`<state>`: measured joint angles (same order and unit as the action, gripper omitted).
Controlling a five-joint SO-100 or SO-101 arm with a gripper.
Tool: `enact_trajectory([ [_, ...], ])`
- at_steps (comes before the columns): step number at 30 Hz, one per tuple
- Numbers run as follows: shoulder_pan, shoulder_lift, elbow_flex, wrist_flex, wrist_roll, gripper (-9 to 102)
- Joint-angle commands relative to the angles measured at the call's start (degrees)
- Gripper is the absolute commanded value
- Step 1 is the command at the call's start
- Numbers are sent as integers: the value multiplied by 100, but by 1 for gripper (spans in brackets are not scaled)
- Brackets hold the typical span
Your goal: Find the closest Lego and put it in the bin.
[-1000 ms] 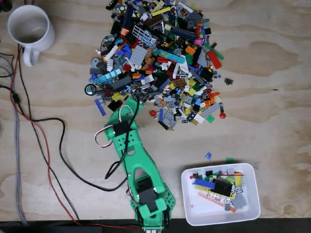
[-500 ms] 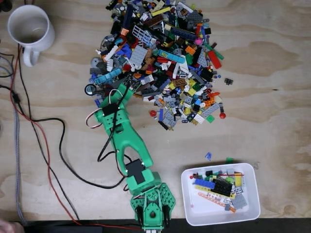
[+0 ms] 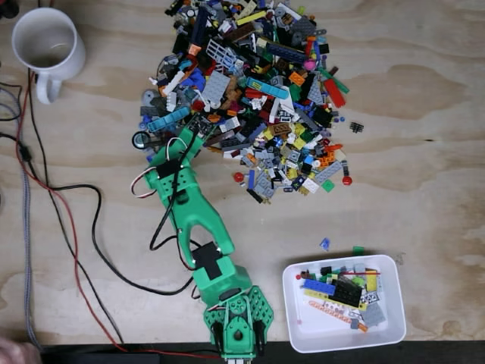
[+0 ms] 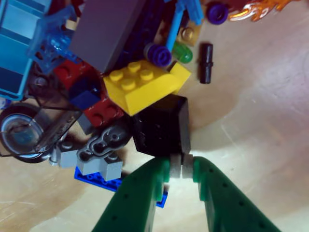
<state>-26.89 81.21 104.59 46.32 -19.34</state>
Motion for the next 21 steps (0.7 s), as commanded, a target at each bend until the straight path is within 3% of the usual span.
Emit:
enact_trajectory([
  [1, -35, 0, -325, 88, -97, 1],
  [10, 44, 747, -773, 1345, -677, 22],
  [21, 211, 132, -1564, 1512, -976, 24],
])
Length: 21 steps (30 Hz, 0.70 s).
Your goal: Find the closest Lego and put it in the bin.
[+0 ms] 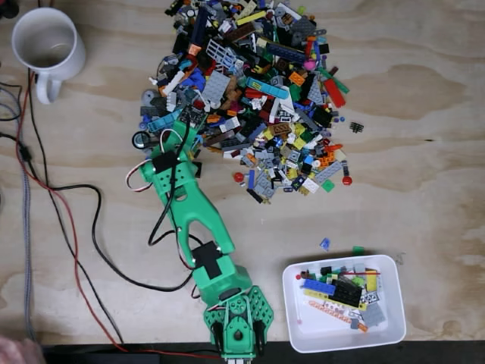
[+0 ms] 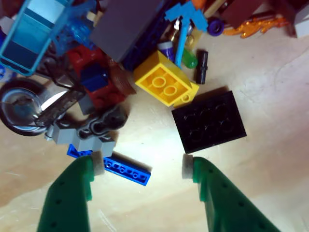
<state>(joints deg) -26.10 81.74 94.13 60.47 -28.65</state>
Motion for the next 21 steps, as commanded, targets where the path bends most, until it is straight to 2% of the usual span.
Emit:
enact_trajectory([
  [1, 149, 79, -431, 149, -79, 25],
  [4, 264, 360, 62, 220, -483, 26],
  [9, 615, 536, 562, 387, -1731, 27],
  [14, 896, 615, 782, 299, -2602, 33],
  [21, 791, 316, 817, -202, -2971, 32],
])
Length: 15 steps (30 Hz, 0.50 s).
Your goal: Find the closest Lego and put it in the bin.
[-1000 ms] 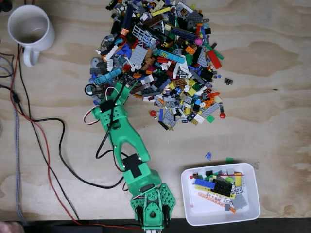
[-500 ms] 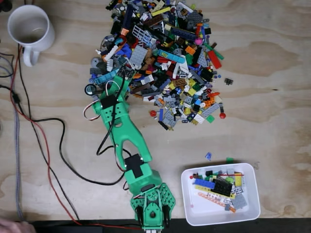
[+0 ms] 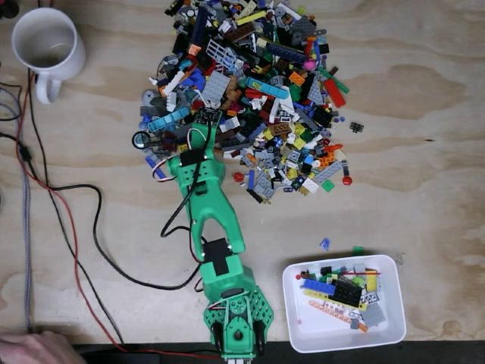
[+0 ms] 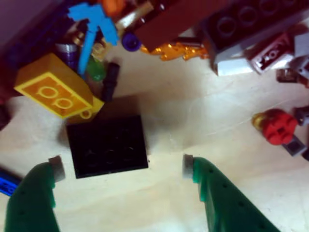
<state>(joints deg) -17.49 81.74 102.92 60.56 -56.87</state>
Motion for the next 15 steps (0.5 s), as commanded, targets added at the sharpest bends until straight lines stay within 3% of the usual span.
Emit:
enact_trajectory([
  [1, -114, 246, -53, -290, -167, 30],
  [15, -519, -79, 193, -747, 18, 19],
])
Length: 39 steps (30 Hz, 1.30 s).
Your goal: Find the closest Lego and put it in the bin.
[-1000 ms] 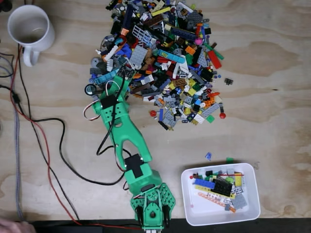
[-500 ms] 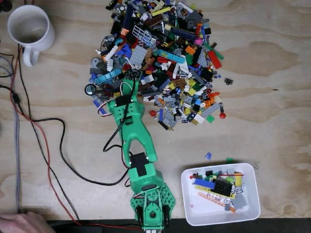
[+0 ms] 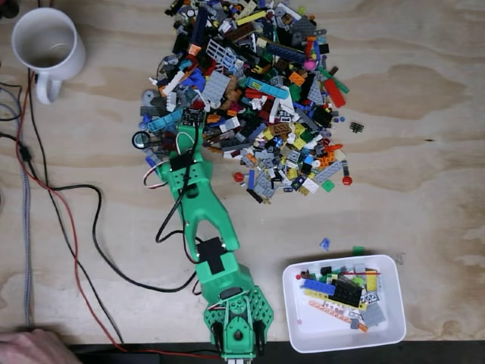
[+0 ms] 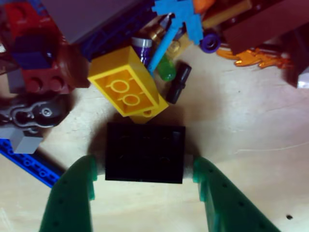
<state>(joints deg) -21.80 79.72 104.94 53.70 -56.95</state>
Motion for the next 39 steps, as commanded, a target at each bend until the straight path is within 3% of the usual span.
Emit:
enact_trajectory([
  [1, -88, 114, -9, -70, 35, 17],
  [8, -18, 439, -343, 316, 158, 8],
  [18, 1072, 2180, -2276, 3322, 404, 10],
  [24, 3480, 3278, -1749, 3955, 70, 11],
  [32, 7119, 4359, -527, 3946, -1485, 12],
  [39, 9413, 4772, 158, 3709, -2689, 12],
])
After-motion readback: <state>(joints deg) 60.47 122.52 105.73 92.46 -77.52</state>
